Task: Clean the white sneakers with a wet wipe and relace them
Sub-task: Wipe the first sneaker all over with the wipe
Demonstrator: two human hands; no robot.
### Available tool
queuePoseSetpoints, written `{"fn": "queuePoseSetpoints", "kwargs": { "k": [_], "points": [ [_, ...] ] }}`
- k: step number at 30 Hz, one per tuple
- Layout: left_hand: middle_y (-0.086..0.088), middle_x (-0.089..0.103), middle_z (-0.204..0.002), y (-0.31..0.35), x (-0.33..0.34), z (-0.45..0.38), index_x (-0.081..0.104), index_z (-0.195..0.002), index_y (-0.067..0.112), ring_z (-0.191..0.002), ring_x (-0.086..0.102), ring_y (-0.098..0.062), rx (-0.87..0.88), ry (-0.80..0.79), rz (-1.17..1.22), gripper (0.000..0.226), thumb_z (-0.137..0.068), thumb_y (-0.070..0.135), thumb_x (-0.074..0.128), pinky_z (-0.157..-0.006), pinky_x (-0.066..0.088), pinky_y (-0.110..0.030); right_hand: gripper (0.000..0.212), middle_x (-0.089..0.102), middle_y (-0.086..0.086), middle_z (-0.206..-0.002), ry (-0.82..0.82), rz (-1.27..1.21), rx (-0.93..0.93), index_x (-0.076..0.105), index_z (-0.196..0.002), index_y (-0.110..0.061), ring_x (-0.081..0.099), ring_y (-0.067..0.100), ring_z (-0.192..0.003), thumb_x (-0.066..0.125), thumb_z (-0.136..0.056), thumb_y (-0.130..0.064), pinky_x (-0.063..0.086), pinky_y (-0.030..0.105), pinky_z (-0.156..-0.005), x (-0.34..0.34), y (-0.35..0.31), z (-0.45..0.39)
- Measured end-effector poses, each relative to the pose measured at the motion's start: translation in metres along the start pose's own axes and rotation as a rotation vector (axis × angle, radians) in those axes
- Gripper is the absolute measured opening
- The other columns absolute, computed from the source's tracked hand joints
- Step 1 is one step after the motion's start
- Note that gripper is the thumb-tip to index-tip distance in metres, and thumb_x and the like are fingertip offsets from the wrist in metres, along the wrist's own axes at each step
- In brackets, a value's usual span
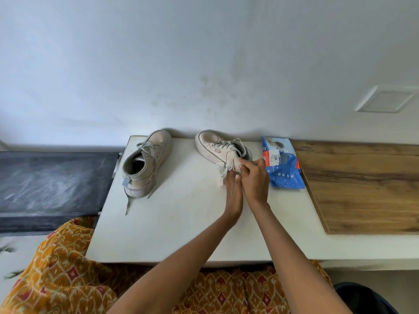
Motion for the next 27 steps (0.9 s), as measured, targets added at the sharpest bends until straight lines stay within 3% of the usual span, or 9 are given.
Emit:
{"fn": "queuePoseSetpoints", "kwargs": {
  "k": [3, 6, 9, 12, 15, 18, 20, 24, 27],
  "points": [
    [0.003, 0.023, -0.154, -0.001, -0.016, -0.027, 0.024, -0.147, 0.023, -0.141, 0.02, -0.008, 0.002, 0.046, 0.077, 0.055, -0.099, 0.05, 0.022, -0.117, 0.016, -0.031, 0.028, 0.051, 0.013, -0.098, 0.006, 0.023, -0.005, 0.066, -0.117, -0.014, 0.059, 0.028, -0.081, 0.06, -0.09, -0.013, 0.052, 0.037, -0.072, 0.001, -0.003, 0.004],
    [-0.001, 0.053, -0.13, -0.021, -0.046, -0.082, 0.049, -0.124, 0.022, -0.122, 0.047, -0.012, -0.131, 0.181, 0.184, 0.067, -0.084, 0.073, 0.033, -0.112, 0.031, -0.036, 0.029, 0.05, 0.012, -0.096, -0.02, 0.025, -0.012, 0.066, -0.117, -0.016, 0.059, 0.03, -0.079, 0.061, -0.088, -0.012, 0.05, 0.036, -0.073, 0.004, -0.009, 0.008],
    [0.003, 0.047, -0.128, -0.017, -0.074, -0.115, 0.045, -0.128, 0.021, -0.119, 0.043, -0.01, -0.187, 0.232, 0.175, 0.054, -0.096, 0.057, 0.022, -0.109, 0.03, -0.032, 0.031, 0.051, 0.012, -0.099, -0.036, 0.025, 0.004, 0.064, -0.12, -0.014, 0.061, 0.027, -0.081, 0.061, -0.089, -0.013, 0.05, 0.031, -0.074, 0.006, -0.012, 0.009],
    [0.002, 0.04, -0.144, -0.008, -0.078, -0.112, 0.037, -0.142, 0.019, -0.132, 0.036, -0.012, -0.179, 0.197, 0.199, 0.068, -0.091, 0.061, 0.02, -0.115, 0.024, -0.034, 0.03, 0.051, 0.013, -0.1, -0.023, 0.03, 0.029, 0.065, -0.119, -0.014, 0.061, 0.028, -0.081, 0.061, -0.089, -0.013, 0.052, 0.032, -0.075, 0.006, -0.012, 0.01],
    [-0.004, 0.046, -0.142, -0.026, -0.056, -0.093, 0.043, -0.138, 0.016, -0.131, 0.042, -0.014, -0.191, 0.168, 0.276, 0.072, -0.088, 0.066, 0.028, -0.114, 0.028, -0.037, 0.028, 0.05, 0.013, -0.1, -0.011, 0.021, 0.04, 0.065, -0.117, -0.014, 0.061, 0.031, -0.081, 0.06, -0.09, -0.011, 0.051, 0.036, -0.075, 0.007, -0.013, 0.01],
    [-0.003, 0.06, -0.118, -0.03, -0.029, -0.051, 0.053, -0.121, 0.01, -0.106, 0.056, -0.011, -0.19, 0.124, 0.342, 0.05, -0.096, 0.046, 0.029, -0.098, 0.043, -0.029, 0.027, 0.05, 0.013, -0.102, -0.014, 0.03, 0.058, 0.065, -0.117, -0.014, 0.061, 0.031, -0.083, 0.057, -0.091, -0.011, 0.05, 0.037, -0.075, 0.007, -0.014, 0.009],
    [-0.003, 0.056, -0.097, -0.024, -0.016, -0.028, 0.05, -0.106, 0.013, -0.085, 0.053, -0.007, -0.165, 0.131, 0.319, 0.026, -0.099, 0.027, 0.03, -0.082, 0.045, -0.026, 0.027, 0.05, 0.013, -0.104, -0.016, 0.034, 0.068, 0.064, -0.118, -0.013, 0.061, 0.029, -0.085, 0.056, -0.092, -0.012, 0.05, 0.034, -0.075, 0.006, -0.013, 0.008],
    [0.003, 0.048, -0.135, -0.017, -0.011, -0.011, 0.04, -0.136, 0.02, -0.123, 0.045, -0.006, -0.079, 0.042, 0.213, 0.039, -0.103, 0.033, 0.023, -0.104, 0.035, -0.022, 0.027, 0.05, 0.013, -0.107, -0.016, 0.026, 0.071, 0.063, -0.119, -0.012, 0.06, 0.026, -0.089, 0.055, -0.093, -0.015, 0.048, 0.026, -0.072, 0.006, -0.01, 0.004],
    [0.004, 0.042, -0.142, -0.014, -0.012, -0.015, 0.034, -0.143, 0.02, -0.13, 0.038, -0.007, -0.097, 0.039, 0.23, 0.046, -0.103, 0.039, 0.021, -0.111, 0.029, -0.024, 0.028, 0.05, 0.013, -0.107, -0.036, 0.024, 0.068, 0.063, -0.12, -0.013, 0.059, 0.025, -0.09, 0.056, -0.093, -0.016, 0.043, 0.021, -0.07, 0.005, -0.007, 0.004]
  ]
}}
Point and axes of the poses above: each hand's wrist, its own z-axis away from the middle knuckle, its own x-axis out of the palm, y = z × x, the point moved 8 cm from there along -z, towards the middle knuckle
